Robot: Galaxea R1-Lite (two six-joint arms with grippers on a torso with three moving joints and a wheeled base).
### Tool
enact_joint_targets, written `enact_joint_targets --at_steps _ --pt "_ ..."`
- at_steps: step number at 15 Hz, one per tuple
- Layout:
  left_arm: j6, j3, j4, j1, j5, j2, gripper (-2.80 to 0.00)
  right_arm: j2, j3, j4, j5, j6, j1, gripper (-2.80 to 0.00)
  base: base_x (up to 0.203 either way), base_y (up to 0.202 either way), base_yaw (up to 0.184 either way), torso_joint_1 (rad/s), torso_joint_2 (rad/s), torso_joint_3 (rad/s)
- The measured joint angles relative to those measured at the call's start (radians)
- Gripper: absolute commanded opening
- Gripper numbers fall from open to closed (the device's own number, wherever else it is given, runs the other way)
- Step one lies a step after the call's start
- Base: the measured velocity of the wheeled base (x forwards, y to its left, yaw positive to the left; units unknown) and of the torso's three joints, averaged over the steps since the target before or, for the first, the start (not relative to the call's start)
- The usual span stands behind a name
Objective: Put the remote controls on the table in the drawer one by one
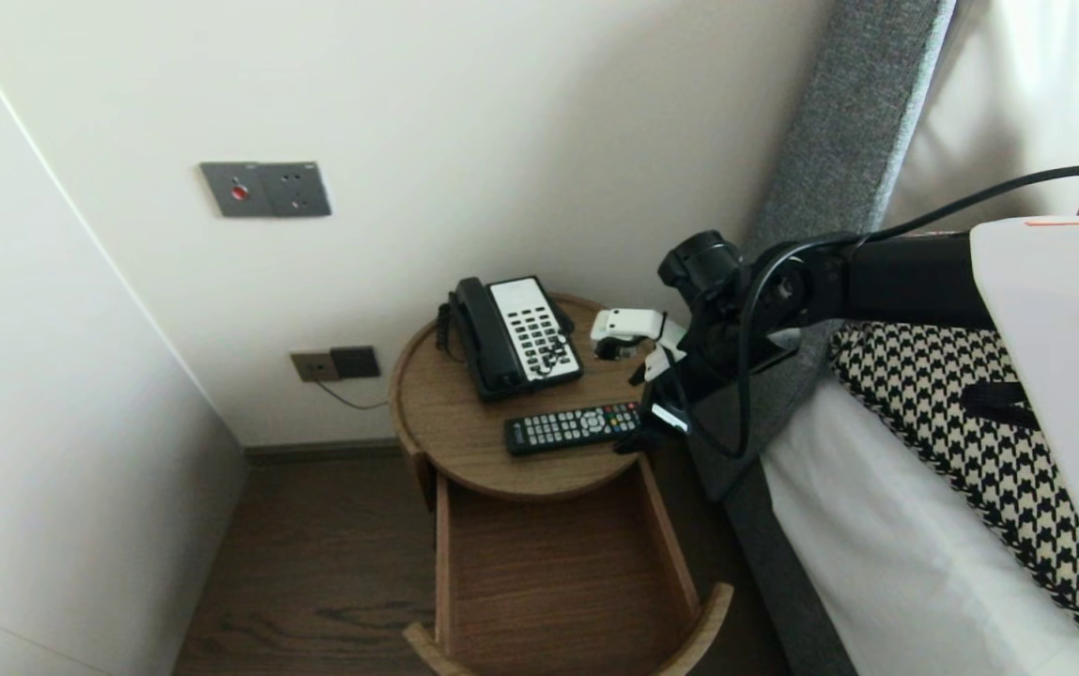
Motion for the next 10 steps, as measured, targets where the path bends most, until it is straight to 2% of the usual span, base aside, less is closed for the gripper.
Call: enact_joint_targets --at_steps 4,10 --pt "0.000 0.000 -0.001 0.001 0.000 0.000 -2.80 0.042 -0.040 0.017 -0.033 -0.086 0.003 0.00 0.000 0.000 0.000 0.000 0.00 0.000" --pt "0.000 0.000 0.000 0.000 0.000 0.000 -2.80 0.066 -0.046 -0.033 -0.057 -0.127 0.012 0.00 0.000 0.000 0.000 0.000 0.00 0.000"
